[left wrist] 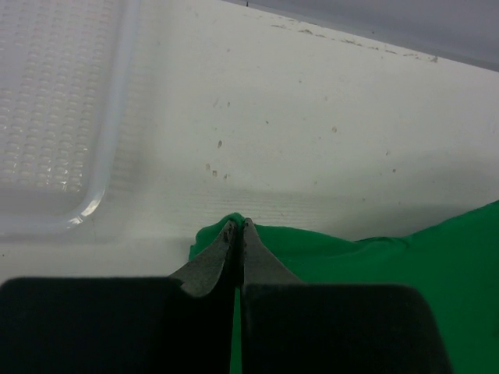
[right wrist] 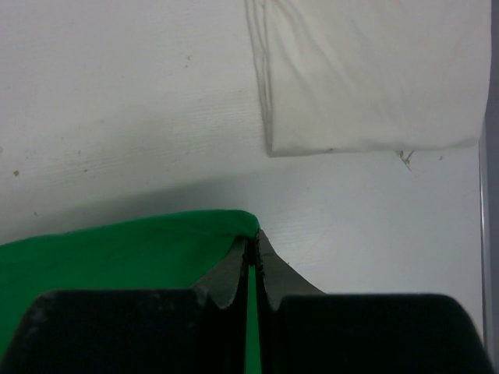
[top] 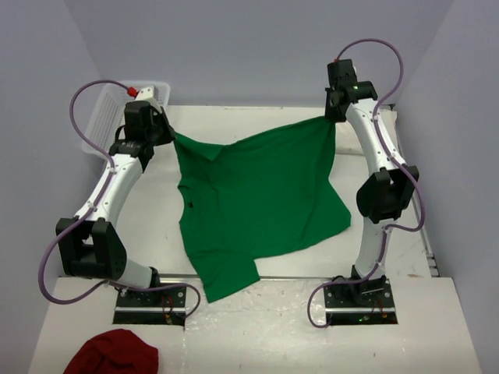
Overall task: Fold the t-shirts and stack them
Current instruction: Flatten out the tshirt
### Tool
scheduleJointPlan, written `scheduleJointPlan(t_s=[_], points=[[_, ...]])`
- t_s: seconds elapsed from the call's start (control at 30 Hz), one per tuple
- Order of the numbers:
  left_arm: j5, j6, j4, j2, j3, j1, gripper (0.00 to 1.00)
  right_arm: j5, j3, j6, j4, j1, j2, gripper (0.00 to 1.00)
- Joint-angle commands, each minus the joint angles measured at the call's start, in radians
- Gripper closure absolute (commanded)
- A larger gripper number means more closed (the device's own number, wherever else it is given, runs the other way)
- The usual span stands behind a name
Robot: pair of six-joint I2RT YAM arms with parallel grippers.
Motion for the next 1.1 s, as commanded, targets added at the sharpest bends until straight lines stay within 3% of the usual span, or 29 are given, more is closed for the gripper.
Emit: scheduleJointPlan(t_s=[0.0,0.4,0.67,1.07], points=[[0.002,0.034,0.030,-0.005,0.001,0.013,1.00,0.008,0.040,-0.020,0.021,-0.012,0.022,1.00],[0.130,-0.038,0.067,0.046,-0.032,0.010,1.00,-0.032,0.062,-0.013,0.038,-0.039,0.088,1.00],[-0.002,-0.017,-0.005,-0.048,-0.003,-0.002,1.00,-0.071,0.128,-0.010,0.044,-0.059,0.082,1.00],[-0.053,0.009,-0.098,-0.175,0.003,-0.001,1.00,-0.087,0.097,-0.024,0.062,-0.082,-0.013,1.00]])
